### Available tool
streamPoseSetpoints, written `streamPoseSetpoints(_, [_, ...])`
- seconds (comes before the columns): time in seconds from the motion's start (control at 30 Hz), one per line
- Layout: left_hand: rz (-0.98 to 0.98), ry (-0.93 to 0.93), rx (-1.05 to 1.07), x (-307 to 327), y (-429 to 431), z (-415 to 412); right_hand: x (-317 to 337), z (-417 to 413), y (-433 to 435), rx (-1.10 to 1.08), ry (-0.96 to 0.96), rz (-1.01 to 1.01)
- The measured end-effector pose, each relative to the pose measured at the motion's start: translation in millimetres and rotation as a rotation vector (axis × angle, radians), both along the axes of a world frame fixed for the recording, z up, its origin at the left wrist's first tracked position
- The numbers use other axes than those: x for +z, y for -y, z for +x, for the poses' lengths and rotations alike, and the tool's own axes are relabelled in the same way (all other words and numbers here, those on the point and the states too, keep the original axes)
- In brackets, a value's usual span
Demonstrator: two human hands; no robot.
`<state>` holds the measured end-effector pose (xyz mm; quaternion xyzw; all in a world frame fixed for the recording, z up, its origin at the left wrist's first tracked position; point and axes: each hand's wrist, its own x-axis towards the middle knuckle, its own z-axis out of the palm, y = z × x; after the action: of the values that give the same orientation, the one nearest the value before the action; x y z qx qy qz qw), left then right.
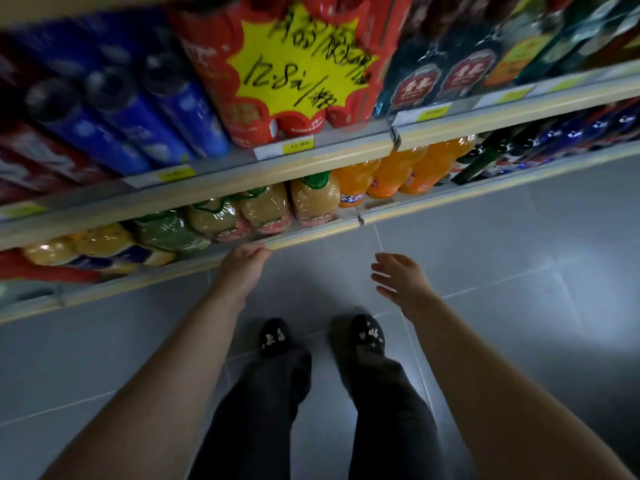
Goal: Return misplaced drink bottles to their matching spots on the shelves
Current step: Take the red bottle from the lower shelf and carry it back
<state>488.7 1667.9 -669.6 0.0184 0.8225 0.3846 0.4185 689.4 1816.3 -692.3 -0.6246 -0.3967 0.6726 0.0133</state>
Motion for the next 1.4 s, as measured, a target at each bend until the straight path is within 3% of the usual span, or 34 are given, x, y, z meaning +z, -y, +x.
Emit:
streamPoseSetpoints(0.17, [0.056, 0.061, -0.101, 121.0, 34.9, 7.8, 128.6, 17.0, 50.3, 0.056, -0.024, 0.046])
streamPoseSetpoints(0.3, [0.101, 0.015, -0.043, 181.0, 87.6, 24.6, 189.5, 40.1, 100.6, 0.098, -0.083, 0.044])
streamPoseSetpoints(0.5, [0.187, 0.041, 0.246, 211.6, 195.1, 108.5, 237.0, 108.6, 177.2, 0.112, -0.148, 0.119])
streamPoseSetpoints(0.63, [0.21, 0.123, 0.283, 234.5, 252.2, 161.6, 267.4, 152.3, 216.0, 0.098, -0.135, 0.162])
streamPoseSetpoints(0.87, [0.345, 0.069, 0.412, 283.7, 337.7, 190.5, 309.5, 155.1, 283.3, 0.135, -0.205, 0.206])
streamPoseSetpoints(1.1, [0.389, 0.065, 0.384, 299.0, 416.8, 157.1, 320.2, 101.9, 360.2, 0.173, -0.247, 0.207])
streamPoseSetpoints(1.4, [0.341, 0.056, 0.521, 293.7, 586.9, 23.1, 298.0, -17.5, 513.6, 0.185, -0.276, 0.217])
